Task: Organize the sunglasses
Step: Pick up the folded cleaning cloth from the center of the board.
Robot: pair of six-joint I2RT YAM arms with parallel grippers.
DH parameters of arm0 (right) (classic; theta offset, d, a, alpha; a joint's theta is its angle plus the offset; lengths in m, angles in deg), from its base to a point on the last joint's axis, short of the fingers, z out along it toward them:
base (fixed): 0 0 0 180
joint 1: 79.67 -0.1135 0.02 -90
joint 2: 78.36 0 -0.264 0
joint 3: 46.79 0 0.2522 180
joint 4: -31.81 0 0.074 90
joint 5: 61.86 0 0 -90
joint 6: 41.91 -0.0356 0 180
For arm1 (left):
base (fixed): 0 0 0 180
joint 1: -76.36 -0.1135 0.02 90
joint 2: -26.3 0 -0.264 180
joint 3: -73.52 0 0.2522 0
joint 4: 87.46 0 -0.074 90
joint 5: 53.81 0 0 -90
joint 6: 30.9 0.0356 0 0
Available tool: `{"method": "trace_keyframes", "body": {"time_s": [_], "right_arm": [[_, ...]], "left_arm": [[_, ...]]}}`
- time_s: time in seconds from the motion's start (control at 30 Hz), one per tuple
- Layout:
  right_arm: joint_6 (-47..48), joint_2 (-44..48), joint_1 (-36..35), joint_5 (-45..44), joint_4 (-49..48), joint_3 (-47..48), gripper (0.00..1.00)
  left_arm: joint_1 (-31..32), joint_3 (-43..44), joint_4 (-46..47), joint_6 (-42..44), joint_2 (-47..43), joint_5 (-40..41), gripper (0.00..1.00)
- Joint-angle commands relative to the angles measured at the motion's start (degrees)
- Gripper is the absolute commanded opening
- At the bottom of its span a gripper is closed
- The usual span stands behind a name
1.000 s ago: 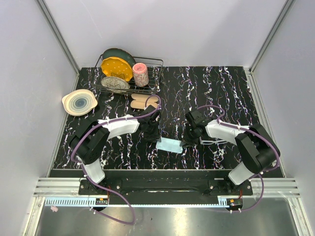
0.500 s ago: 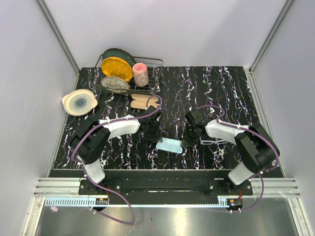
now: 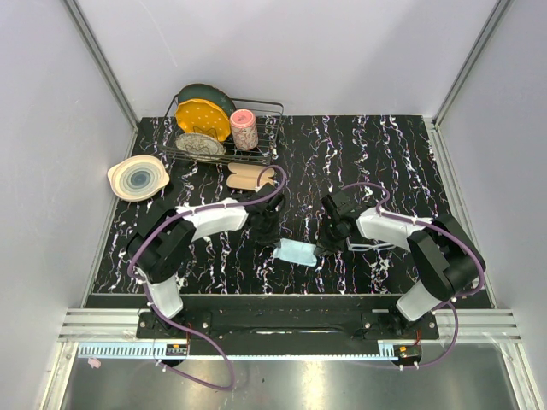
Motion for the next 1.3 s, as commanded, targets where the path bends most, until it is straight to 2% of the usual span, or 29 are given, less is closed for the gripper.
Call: {"method": "trace_keyframes", "body": {"time_s": [0.0,0.13,0.3,0.4,1.27], "right_arm": [[1.4,-1.8,-0.6,-2.9,1.0,0.1,0.02],[1.5,-1.9,-0.6,-2.9,0.8,0.1,0.02],[1.5,-1.9,-0.6,-2.9,0.6,0.1,0.02],[1.5,-1.9,-0.5,-2.9,0.7,0.1,0.02],[1.4,-1.2,-0.6,-2.8,-0.3,-0.9,0.01]], "left_arm": [[1.0,1.1,-5.1,1.2,3.0,8.0,0.22],[2.1,1.8,-7.6,1.7,2.7,13.3,0.25],[3.2,2.2,-9.0,1.5,2.1,16.4,0.26],[3.4,2.3,-9.0,1.5,1.5,17.1,0.30],[8.1,5.5,-9.2,4.8,5.9,14.5,0.32]]}}
